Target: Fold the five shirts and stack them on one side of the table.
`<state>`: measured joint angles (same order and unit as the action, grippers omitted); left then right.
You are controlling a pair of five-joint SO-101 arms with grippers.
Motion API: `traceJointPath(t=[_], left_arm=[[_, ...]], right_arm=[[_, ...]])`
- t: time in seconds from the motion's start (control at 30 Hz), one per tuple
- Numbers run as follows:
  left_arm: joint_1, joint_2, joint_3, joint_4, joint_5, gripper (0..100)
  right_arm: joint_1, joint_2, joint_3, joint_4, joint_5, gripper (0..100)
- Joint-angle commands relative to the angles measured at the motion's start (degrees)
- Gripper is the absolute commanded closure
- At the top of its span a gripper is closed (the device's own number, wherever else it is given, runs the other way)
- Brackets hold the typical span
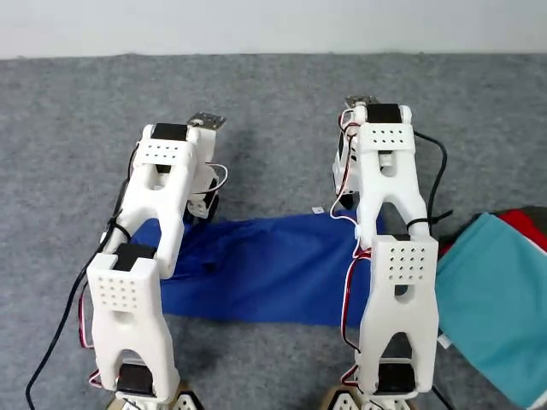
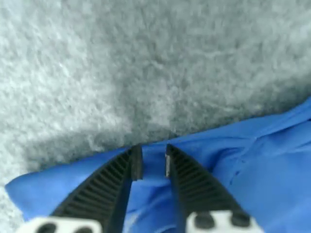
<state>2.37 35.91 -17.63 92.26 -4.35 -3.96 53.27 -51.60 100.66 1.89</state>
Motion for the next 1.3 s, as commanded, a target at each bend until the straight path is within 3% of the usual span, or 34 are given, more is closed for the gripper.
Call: traceJointPath(t=[0.0, 0.27, 0.57, 1.0, 1.27], left_arm=[[1.32, -4.22, -1.63, 0.97, -0.26, 92], [6.15, -7.82, -2.33, 1.32, 0.00, 92], [6.24, -13.63, -0.13, 6.51, -0.18, 92], [6.51, -13.89, 17.19, -3.34, -0.09, 92], [15.47, -13.98, 17.27, -3.60, 0.09, 92]], right_arm=[[0.31, -1.89, -0.26, 2.15, 0.53, 61.9], [0.31, -1.89, -0.26, 2.15, 0.53, 61.9], [0.31, -1.89, -0.26, 2.24, 0.53, 61.9], [0.22, -1.89, -0.18, 2.24, 0.53, 61.9], [0.22, -1.89, -0.18, 2.24, 0.53, 61.9]])
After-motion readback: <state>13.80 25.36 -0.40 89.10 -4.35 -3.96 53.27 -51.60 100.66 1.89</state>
